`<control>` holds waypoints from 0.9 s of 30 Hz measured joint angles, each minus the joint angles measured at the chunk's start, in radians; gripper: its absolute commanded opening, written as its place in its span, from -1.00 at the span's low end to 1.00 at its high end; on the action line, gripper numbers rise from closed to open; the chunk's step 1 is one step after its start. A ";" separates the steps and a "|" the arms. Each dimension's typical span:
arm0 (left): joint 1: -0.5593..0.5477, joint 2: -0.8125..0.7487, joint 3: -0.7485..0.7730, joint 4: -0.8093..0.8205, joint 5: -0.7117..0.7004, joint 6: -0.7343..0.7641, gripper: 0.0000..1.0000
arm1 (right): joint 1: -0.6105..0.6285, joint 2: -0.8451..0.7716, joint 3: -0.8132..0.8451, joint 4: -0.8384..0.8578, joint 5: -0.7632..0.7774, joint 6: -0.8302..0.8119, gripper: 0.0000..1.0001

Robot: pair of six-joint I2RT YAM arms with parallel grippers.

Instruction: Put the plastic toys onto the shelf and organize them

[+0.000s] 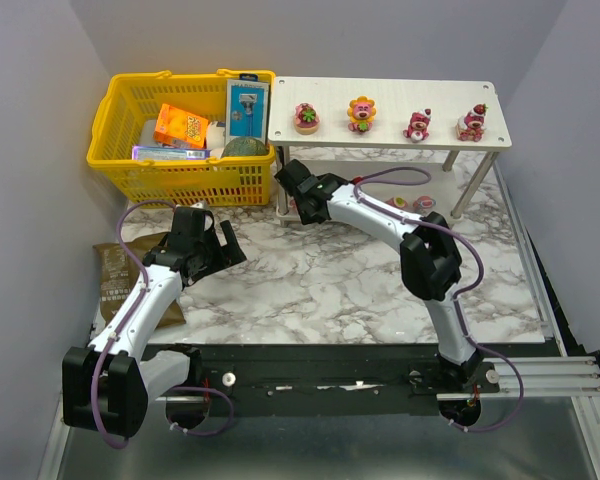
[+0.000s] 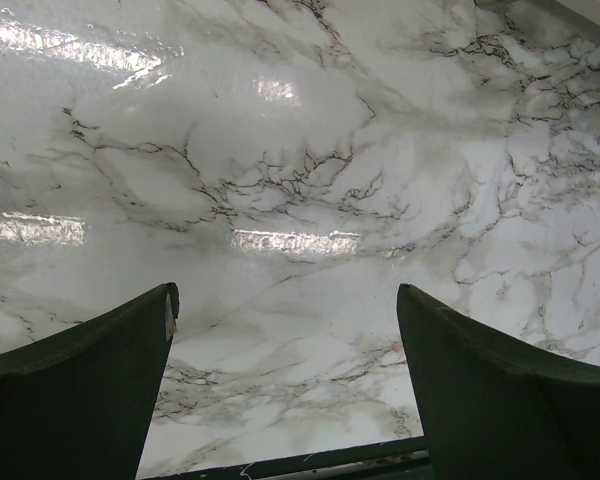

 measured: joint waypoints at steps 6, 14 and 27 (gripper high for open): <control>0.000 0.000 0.000 0.000 0.000 0.000 0.97 | 0.000 -0.023 -0.050 0.058 0.013 0.000 0.47; 0.000 0.000 0.000 0.000 0.000 0.000 0.98 | -0.001 -0.074 -0.088 0.108 0.016 0.000 0.55; 0.000 0.000 0.000 0.000 0.000 0.000 0.98 | -0.001 -0.197 -0.250 0.134 0.006 -0.008 0.57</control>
